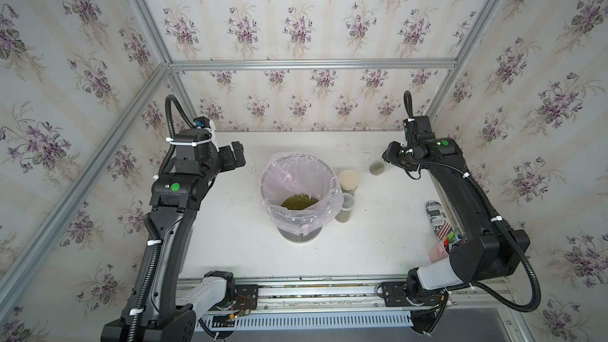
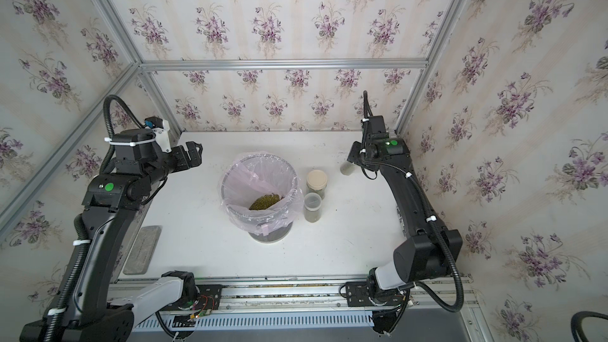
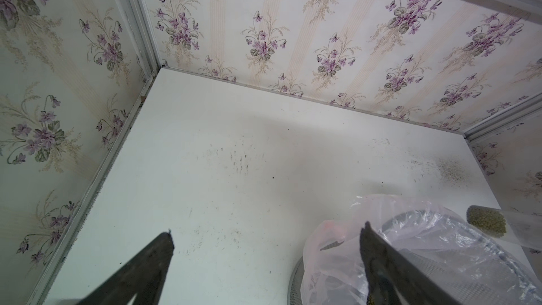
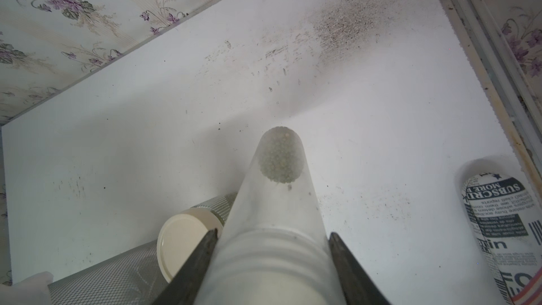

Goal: Empty moldy mung beans from jars
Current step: Pick up the jar from the center of the board.

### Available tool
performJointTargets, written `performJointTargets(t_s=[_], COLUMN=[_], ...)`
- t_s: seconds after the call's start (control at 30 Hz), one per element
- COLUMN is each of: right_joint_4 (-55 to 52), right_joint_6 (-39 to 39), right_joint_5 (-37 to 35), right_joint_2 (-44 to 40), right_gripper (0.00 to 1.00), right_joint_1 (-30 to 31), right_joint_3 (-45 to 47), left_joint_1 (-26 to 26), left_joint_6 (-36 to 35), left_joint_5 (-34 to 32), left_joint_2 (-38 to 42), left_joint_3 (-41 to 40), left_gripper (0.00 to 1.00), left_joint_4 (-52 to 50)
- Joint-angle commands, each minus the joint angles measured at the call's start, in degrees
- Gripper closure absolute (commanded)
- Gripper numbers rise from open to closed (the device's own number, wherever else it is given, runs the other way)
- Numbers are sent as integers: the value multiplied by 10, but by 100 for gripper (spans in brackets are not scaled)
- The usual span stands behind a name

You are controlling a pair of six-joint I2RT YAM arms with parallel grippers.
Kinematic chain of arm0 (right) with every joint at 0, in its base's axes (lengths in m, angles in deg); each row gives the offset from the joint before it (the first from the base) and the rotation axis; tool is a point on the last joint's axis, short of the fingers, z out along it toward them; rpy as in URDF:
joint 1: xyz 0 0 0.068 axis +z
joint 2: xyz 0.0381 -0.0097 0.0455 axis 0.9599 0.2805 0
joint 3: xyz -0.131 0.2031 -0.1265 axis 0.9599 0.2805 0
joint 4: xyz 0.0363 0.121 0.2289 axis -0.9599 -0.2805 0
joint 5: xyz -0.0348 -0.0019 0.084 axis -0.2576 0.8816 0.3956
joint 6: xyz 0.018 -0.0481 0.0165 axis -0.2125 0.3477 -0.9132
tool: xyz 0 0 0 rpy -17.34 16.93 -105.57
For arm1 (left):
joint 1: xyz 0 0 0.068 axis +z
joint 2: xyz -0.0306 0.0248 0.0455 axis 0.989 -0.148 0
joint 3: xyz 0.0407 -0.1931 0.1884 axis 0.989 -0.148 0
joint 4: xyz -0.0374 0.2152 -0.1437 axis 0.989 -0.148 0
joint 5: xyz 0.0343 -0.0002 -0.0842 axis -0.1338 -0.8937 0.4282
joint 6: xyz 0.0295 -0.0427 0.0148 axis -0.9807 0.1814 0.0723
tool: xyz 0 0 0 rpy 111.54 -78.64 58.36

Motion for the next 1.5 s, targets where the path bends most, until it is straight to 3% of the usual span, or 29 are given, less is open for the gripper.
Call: performJointTargets(t_s=[0.0, 0.1, 0.57, 0.87, 1.1, 1.33, 1.47], right_joint_4=[26, 27, 44, 21, -12, 6, 24], right_joint_6=[6, 9, 40, 59, 89, 88, 91], right_joint_5=[25, 48, 151, 234, 277, 325, 352], right_joint_2=[16, 34, 70, 126, 152, 157, 157], right_gripper=[54, 55, 56, 56, 56, 56, 56], right_joint_1=[-8, -12, -12, -5, 20, 45, 55], right_joint_3=[-27, -61, -151, -265, -337, -368, -372], left_joint_1=[0, 0, 0, 0, -2, -2, -2], left_joint_6=[-13, -13, -47, -68, -135, -159, -163], left_joint_5=[-22, -37, 9, 97, 108, 243, 272], left_joint_2=[0, 2, 7, -3, 8, -8, -21], left_joint_3=[11, 19, 28, 37, 37, 28, 39], left_gripper=[1, 1, 0, 1, 1, 0, 1], left_joint_4=[-10, -18, 13, 20, 23, 57, 55])
